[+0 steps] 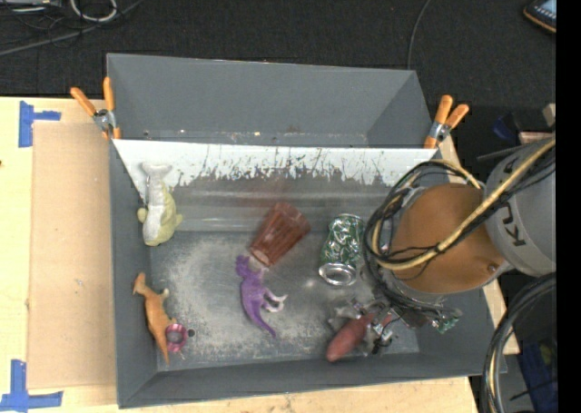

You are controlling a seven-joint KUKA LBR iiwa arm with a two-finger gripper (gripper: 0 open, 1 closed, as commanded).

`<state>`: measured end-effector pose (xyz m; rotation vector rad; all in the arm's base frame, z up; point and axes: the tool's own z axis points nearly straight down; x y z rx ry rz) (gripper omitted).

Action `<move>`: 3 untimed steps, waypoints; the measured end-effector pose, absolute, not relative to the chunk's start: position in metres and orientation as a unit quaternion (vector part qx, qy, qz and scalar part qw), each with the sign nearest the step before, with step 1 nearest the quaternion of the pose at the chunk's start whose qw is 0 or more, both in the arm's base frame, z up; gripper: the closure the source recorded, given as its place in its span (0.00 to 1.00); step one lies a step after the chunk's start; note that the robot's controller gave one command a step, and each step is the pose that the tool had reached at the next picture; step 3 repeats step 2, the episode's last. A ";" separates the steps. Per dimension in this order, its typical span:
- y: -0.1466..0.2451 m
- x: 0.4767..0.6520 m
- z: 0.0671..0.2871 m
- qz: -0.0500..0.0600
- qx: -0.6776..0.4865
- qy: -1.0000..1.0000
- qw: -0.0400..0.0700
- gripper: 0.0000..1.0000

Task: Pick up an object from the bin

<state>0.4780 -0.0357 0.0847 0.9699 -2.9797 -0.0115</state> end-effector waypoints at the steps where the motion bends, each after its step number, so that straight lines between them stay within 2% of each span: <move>1: -0.035 0.476 0.094 -0.006 0.310 -0.951 0.008 1.00; 2: -0.035 0.476 0.126 -0.006 0.308 -0.951 0.008 1.00; 3: -0.035 0.476 0.126 -0.006 0.308 -0.951 0.008 1.00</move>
Offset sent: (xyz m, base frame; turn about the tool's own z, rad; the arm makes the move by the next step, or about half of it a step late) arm -0.0010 0.0001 0.0184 -0.0001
